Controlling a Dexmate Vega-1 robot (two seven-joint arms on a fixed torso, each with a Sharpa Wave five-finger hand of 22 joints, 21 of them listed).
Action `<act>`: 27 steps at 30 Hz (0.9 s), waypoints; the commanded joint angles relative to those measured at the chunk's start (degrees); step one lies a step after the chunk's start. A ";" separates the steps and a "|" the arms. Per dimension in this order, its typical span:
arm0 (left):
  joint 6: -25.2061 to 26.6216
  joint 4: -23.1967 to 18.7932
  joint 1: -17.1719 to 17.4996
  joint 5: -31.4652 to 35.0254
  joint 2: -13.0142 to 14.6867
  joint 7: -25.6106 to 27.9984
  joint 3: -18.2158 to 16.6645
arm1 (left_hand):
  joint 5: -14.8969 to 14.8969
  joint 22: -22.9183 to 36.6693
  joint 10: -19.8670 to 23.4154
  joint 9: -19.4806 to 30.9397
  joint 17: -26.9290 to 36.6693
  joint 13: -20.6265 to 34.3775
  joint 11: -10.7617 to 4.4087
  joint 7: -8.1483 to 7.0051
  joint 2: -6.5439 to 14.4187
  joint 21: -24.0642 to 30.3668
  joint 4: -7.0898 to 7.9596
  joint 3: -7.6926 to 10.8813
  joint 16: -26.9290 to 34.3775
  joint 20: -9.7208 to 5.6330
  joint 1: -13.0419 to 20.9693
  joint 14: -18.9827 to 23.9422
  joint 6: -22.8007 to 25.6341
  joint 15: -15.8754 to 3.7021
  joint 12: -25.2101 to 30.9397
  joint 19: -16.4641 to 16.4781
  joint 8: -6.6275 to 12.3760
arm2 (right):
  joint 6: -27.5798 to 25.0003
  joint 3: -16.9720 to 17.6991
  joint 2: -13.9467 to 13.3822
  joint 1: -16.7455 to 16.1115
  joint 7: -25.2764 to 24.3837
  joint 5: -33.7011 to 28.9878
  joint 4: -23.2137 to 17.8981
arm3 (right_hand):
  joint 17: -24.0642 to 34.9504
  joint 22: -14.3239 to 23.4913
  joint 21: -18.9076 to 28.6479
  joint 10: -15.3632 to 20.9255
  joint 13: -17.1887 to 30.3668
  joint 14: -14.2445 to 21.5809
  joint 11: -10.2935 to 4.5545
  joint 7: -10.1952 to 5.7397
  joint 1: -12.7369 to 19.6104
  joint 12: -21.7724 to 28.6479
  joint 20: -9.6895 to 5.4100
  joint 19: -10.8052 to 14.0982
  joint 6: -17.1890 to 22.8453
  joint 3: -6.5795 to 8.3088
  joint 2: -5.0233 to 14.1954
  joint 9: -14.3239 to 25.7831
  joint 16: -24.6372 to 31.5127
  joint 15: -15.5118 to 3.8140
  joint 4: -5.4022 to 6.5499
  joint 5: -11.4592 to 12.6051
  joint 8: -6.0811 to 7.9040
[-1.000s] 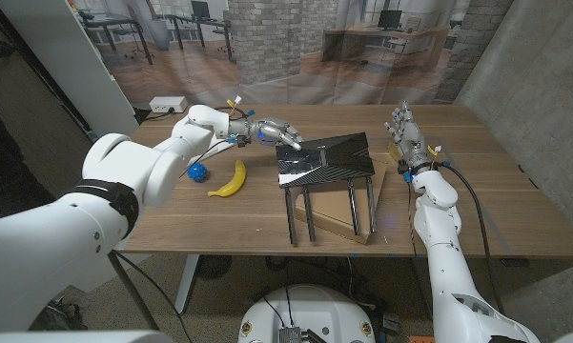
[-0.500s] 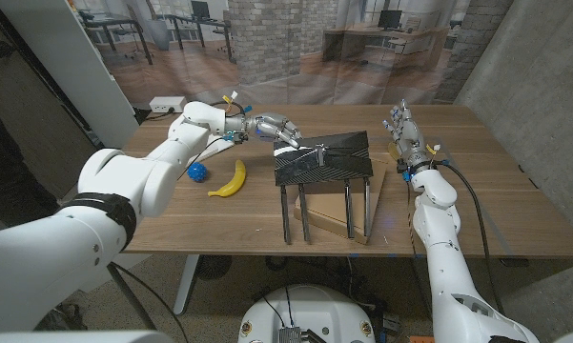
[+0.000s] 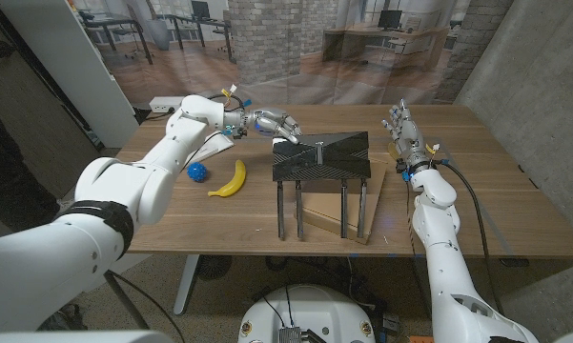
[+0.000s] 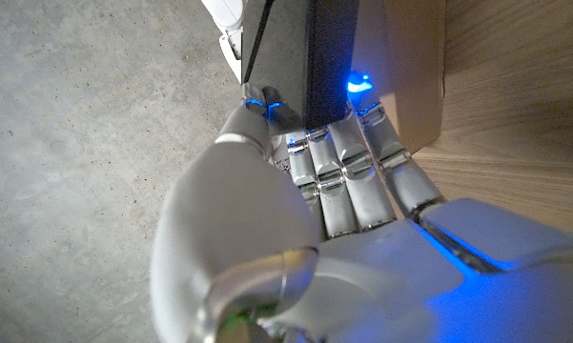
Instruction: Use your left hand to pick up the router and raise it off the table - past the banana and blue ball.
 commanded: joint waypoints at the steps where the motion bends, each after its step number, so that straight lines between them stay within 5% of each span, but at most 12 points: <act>1: 2.41 -6.09 1.13 0.97 0.83 0.82 0.31 | 0.39 0.18 6.97 6.05 0.28 3.91 -6.64 -1.05 4.99 0.59 0.86 3.21 -0.19 -0.06 5.48 6.13 4.65 -7.67 0.28 -0.32 0.74 | 0.36 0.17 0.10 -0.21 0.34 0.32 -0.28 | 0.14 0.26 0.14 0.05 0.11 0.12 0.10 0.01 -0.37 -0.07 -0.11 0.20 0.08 -0.40 -0.26 0.17 0.14 0.02 0.19 0.35 0.02; 27: 6.18 -18.91 4.62 1.07 4.11 4.26 0.03 | 0.31 -0.04 6.94 6.07 1.36 6.25 -6.77 -1.06 4.72 2.48 0.96 3.75 -0.67 -0.16 5.34 6.10 4.68 -7.38 0.39 -1.46 0.89 | 0.94 0.26 0.42 -0.36 0.81 0.43 -0.54 | 0.13 0.26 0.16 0.19 0.11 0.22 0.12 -0.02 -0.42 -0.03 -0.14 0.23 0.20 -0.59 -0.37 0.17 0.15 0.05 0.20 0.43 0.06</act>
